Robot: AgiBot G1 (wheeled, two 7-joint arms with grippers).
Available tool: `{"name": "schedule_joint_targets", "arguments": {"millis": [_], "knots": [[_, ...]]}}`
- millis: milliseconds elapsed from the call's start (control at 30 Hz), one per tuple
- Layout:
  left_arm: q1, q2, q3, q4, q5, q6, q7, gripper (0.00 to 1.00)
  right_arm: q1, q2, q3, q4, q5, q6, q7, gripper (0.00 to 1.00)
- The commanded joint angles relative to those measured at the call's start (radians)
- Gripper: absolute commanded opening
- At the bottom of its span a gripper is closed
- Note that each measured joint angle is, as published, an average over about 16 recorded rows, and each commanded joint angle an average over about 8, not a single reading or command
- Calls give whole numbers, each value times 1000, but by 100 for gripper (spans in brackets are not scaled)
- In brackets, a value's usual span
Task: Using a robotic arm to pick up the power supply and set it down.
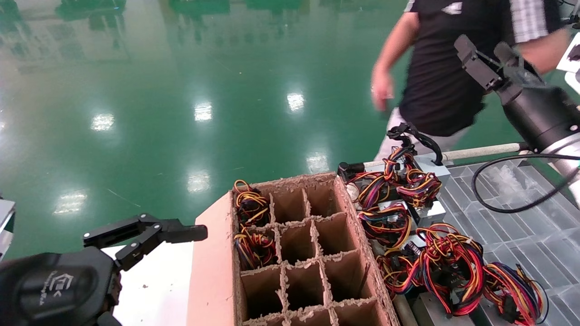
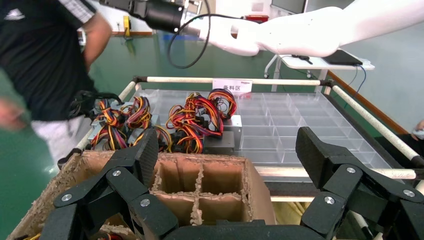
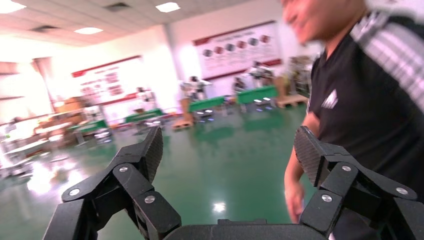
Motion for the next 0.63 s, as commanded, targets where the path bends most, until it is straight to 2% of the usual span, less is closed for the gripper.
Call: {"name": "schedule_joint_targets", "arguments": {"millis": [33,533,633], "knots": [[0,0,0,0,0,0,0,100,-16,19,-7,43,-9,-32,27,100],[0,0,0,0,0,0,0,100,-137,163,-61,365,-79,-270,226,100],[0,0,0,0,0,0,0,100,-149,177,-67,396,-86,-293,246,100]]}}
